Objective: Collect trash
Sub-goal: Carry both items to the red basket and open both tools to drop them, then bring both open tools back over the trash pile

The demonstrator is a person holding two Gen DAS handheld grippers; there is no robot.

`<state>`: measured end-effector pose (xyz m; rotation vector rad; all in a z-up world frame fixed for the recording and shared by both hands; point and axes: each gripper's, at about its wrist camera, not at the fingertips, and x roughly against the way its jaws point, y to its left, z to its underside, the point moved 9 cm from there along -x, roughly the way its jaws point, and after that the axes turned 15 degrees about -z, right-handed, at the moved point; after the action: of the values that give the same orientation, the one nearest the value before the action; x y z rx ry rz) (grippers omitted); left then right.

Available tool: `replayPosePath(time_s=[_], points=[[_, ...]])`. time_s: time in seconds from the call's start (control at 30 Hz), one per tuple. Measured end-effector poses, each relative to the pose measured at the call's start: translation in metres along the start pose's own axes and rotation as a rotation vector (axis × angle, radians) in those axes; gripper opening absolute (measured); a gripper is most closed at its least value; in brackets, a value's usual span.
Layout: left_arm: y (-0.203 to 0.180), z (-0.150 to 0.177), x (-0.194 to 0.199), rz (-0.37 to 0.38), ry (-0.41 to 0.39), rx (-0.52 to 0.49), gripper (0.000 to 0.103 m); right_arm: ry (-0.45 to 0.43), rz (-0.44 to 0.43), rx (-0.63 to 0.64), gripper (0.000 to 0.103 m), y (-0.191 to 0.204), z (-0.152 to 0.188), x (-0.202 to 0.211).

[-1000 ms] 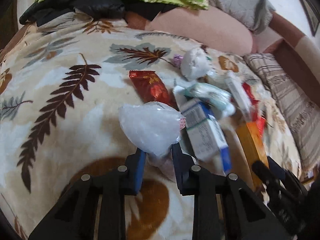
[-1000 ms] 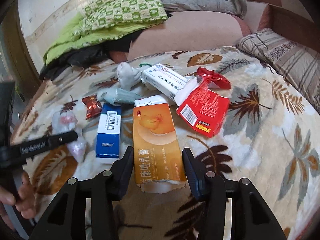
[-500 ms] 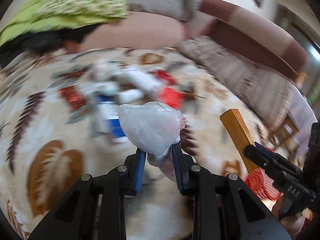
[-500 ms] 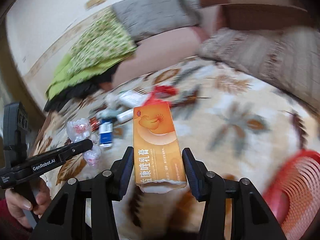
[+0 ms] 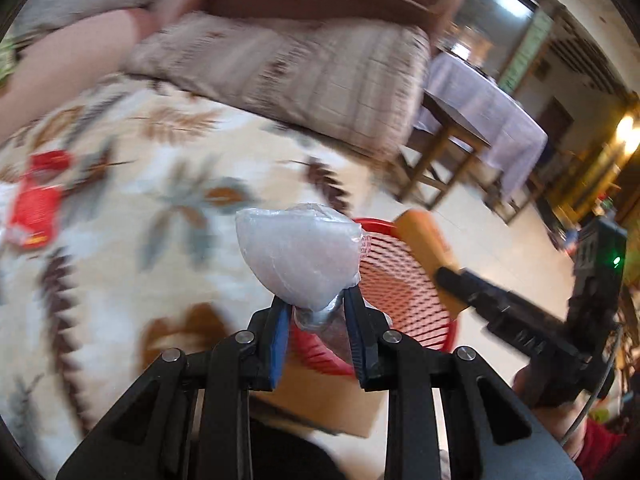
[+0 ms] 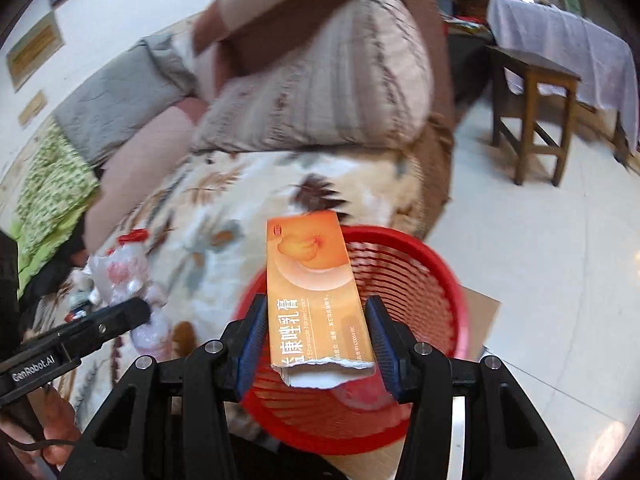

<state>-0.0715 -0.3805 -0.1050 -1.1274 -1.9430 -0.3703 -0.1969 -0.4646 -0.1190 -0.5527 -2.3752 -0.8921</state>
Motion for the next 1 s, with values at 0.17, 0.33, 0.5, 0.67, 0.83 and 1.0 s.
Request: replayPosePath(time_s=[0.17,0.33,0.5,0.67,0.83,1.0], points=[[-0.041,-0.001,-0.032,0.034,0.042,-0.034,0.041,-0.017,0.112,-0.025,0.070,-0.037,-0.003,0.009],[-0.013,-0.001,-0.022,-0.050,-0.001,-0.024,0.057,-0.029,0.080,-0.003,0.070,-0.032,-0.004,0.012],[0.062,0.000,0.015,-0.287,-0.104,0.038,0.065,-0.019,-0.012,0.055,0.070,0.014,-0.010,-0.009],[0.148,0.017,0.059,-0.535,-0.149,0.105,0.065,0.017,-0.118,0.188,0.071,0.093,-0.007,-0.035],[0.210,0.041,0.101,-0.713,-0.176,0.139,0.066,0.049,-0.207,0.340,0.078,0.175,0.010,-0.051],[0.253,0.066,0.135,-0.826,-0.193,0.187,0.067,0.092,-0.270,0.468,0.079,0.239,0.033,-0.066]])
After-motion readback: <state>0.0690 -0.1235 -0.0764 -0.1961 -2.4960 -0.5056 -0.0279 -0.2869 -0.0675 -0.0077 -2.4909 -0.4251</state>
